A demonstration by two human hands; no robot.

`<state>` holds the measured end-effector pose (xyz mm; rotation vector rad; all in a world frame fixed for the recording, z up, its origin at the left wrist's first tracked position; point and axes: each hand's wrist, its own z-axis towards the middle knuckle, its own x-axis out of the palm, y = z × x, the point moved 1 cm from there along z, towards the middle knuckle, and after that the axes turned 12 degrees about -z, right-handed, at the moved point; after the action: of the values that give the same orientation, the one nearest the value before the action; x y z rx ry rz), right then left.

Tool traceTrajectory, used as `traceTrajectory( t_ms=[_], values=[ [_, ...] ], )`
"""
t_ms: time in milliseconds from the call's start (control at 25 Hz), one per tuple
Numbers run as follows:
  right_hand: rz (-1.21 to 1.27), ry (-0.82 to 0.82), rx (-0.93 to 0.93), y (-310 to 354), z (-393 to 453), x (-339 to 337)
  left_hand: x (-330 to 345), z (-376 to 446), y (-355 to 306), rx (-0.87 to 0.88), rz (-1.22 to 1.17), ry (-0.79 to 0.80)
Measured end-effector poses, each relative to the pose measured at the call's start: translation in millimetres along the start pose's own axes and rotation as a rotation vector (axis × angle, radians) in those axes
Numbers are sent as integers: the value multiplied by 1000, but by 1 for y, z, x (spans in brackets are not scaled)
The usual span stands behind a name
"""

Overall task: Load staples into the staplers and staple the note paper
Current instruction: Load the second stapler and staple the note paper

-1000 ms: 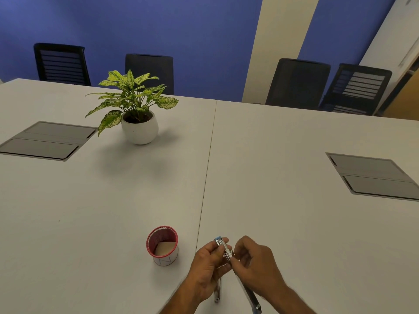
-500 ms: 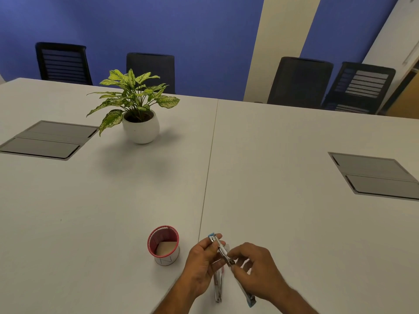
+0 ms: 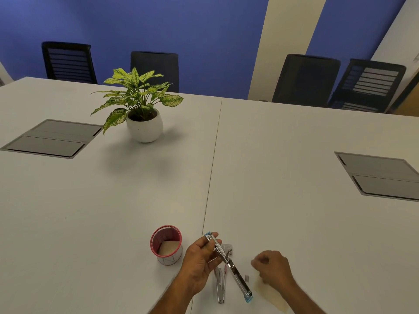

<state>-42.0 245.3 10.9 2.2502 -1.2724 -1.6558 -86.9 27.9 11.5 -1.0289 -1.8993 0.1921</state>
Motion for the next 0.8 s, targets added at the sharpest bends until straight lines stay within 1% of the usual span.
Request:
traceTrajectory(
  t_ms=[80, 160, 280, 480, 600, 720, 800],
  values=[
    [-158, 57, 43, -5, 3, 12, -1, 2, -1, 6, 0, -4],
    [-228, 79, 84, -7, 5, 23, -1, 3, -1, 8, 1, -8],
    [-257, 80, 120, -8, 7, 36, -1, 4, -1, 3, 2, -17],
    [-322, 52, 109, -4, 8, 44, -1, 6, 0, -5, -15, -22],
    [-329, 67, 85, -5, 7, 45, 0, 6, 1, -8, -21, -21],
    [-304, 34, 30, -2, 5, 39, 1, 7, 2, -14, -22, -21],
    [-211, -1, -8, 2, 4, 32, 2, 7, 3, -20, -19, -22]
  ],
)
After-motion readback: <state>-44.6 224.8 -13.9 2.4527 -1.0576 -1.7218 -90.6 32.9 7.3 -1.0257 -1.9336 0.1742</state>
